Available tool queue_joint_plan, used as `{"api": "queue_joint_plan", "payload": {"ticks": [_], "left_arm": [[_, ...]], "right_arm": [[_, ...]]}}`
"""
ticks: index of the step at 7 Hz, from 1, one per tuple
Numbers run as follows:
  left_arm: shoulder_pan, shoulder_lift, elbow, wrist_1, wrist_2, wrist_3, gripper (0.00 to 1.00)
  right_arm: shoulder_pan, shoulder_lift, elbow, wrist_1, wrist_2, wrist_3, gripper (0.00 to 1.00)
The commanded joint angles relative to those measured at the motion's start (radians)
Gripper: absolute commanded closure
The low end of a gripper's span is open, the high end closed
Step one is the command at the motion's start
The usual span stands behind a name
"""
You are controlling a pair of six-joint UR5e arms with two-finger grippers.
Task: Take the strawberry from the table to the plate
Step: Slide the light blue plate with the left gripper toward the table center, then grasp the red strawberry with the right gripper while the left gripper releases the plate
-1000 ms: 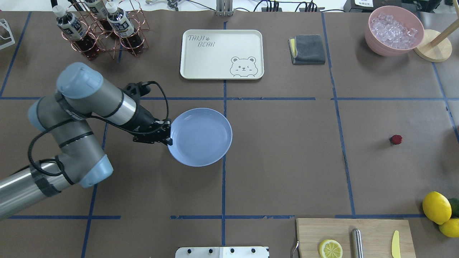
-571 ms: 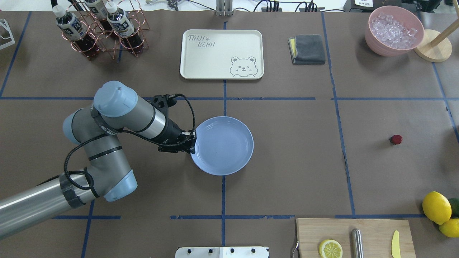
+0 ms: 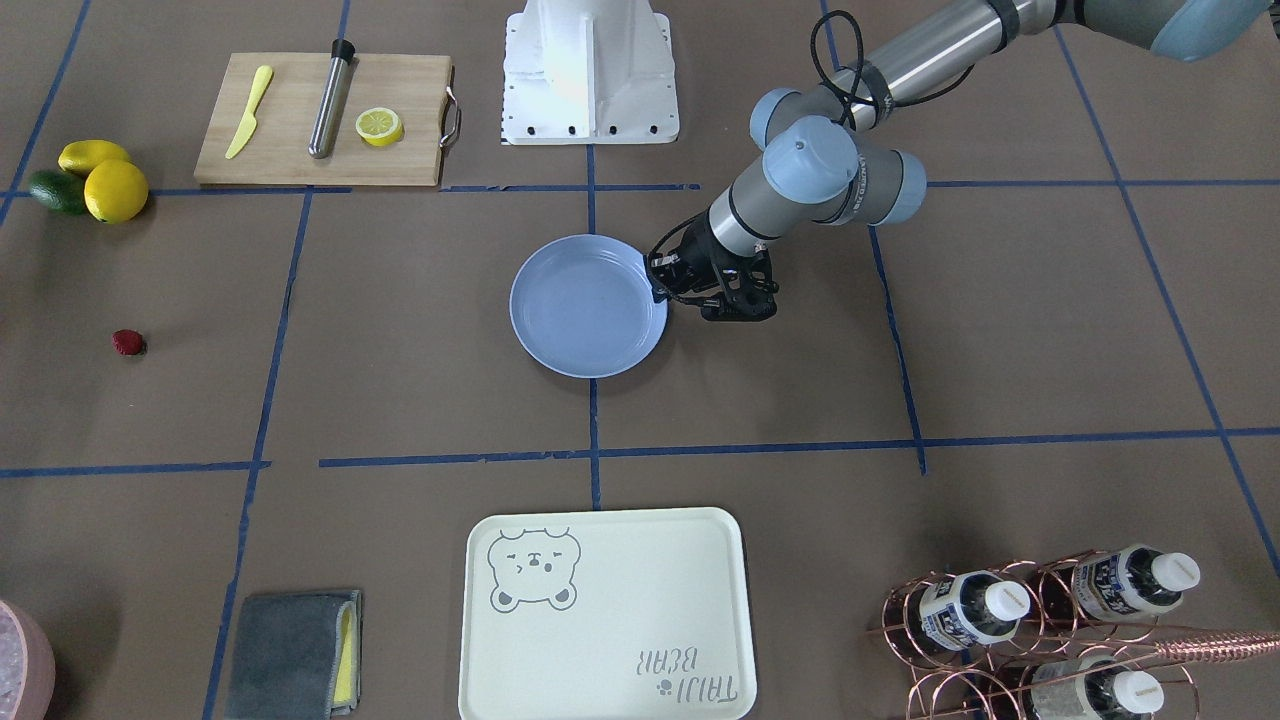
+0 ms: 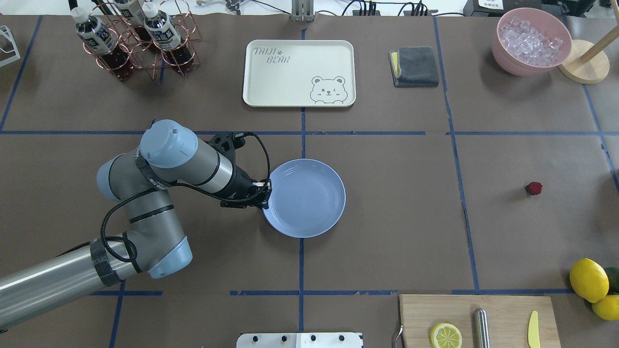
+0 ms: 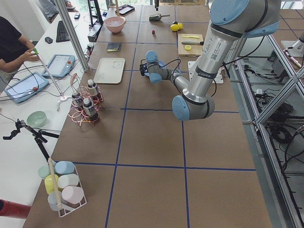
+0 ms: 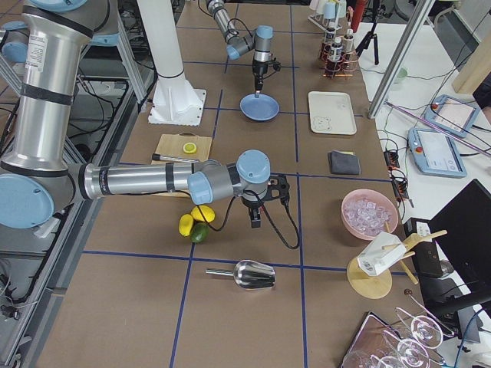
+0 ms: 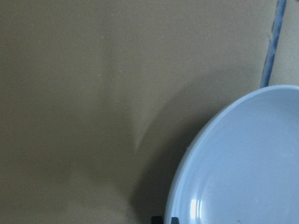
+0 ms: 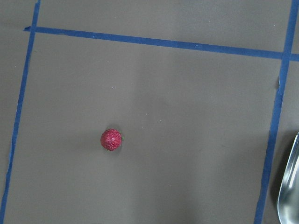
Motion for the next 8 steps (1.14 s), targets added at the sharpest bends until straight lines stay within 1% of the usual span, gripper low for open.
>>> {"api": "queue_joint_plan", "payload": {"ticks": [1,2,3,4,5,6,7,8], "left_arm": [[0.002,0.0,0.0,-0.001,0.026,0.004,0.23],[-0.001,0.001,-0.005,-0.021,0.026,0.005,0.2],[-0.018,0.007,-0.038,-0.029,0.026,-0.002,0.2],[-0.05,0.013,-0.101,-0.023,0.021,-0.004,0.2],[-0.054,0.047,-0.138,-0.023,0.02,-0.006,0.2],[-0.055,0.05,-0.143,-0.023,0.023,-0.006,0.19],[-0.054,0.05,-0.143,-0.023,0.026,-0.006,0.17],[-0.054,0.05,-0.143,-0.023,0.026,-0.007,0.16]], "right_arm": [[-0.026,0.0,-0.001,0.029,-0.001,0.03,0.0],[-0.05,-0.002,-0.001,0.031,-0.002,0.055,0.0],[-0.105,-0.002,-0.002,0.08,-0.013,0.163,0.0],[-0.18,-0.002,-0.002,0.215,-0.063,0.355,0.0],[-0.286,-0.005,-0.01,0.343,-0.164,0.523,0.0],[-0.374,0.001,-0.013,0.371,-0.253,0.606,0.0],[-0.435,0.006,-0.028,0.373,-0.366,0.612,0.0],[-0.459,0.033,-0.071,0.376,-0.393,0.613,0.0]]}}
